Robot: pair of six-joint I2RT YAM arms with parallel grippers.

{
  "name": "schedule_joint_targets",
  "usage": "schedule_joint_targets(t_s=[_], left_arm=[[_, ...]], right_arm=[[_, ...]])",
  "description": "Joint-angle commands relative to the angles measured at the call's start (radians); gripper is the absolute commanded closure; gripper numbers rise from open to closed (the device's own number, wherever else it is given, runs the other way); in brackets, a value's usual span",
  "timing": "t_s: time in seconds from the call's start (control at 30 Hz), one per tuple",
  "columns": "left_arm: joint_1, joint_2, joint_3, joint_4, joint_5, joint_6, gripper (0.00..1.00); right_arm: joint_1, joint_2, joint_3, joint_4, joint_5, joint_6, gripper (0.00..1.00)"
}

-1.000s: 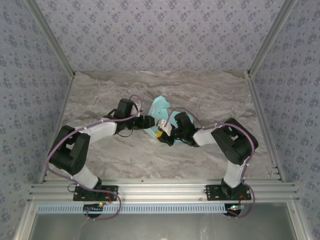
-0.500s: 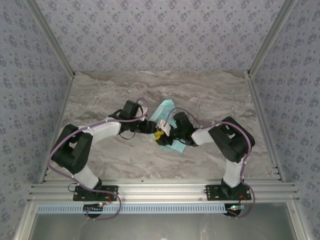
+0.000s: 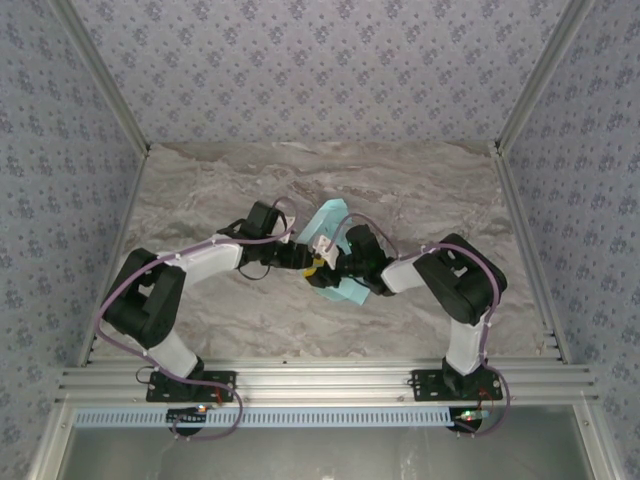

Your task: Fold the paper box

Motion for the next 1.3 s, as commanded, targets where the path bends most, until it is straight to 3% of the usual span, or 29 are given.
schedule_joint_targets(t_s=[0.0, 0.1, 0.4, 0.7, 0.97, 1.13, 1.27], left_arm=[[-0.002, 0.009, 0.038, 0.019, 0.045, -0.048, 0.41], [0.02, -0.013, 0.046, 0.013, 0.095, -0.06, 0.36], [0.088, -0.167, 0.062, -0.073, 0.148, -0.019, 0.21], [0.194, -0.288, 0.003, -0.099, 0.108, -0.044, 0.17], [0.151, -0.199, -0.009, -0.07, 0.048, -0.033, 0.27], [0.128, -0.13, 0.038, -0.137, -0.057, 0.004, 0.51], [0.115, -0.091, 0.053, -0.151, -0.073, 0.027, 0.53]], right_arm=[[0.021, 0.025, -0.011, 0.044, 0.015, -0.001, 0.67], [0.023, 0.04, -0.015, 0.055, 0.017, 0.003, 0.76], [0.017, 0.067, -0.031, 0.11, 0.004, 0.029, 0.8], [0.018, 0.099, -0.022, 0.141, -0.015, 0.048, 0.81], [0.026, 0.119, -0.007, 0.15, -0.034, 0.037, 0.81], [0.025, 0.124, 0.003, 0.157, -0.041, 0.036, 0.81], [0.026, 0.128, 0.016, 0.154, -0.047, 0.036, 0.81]])
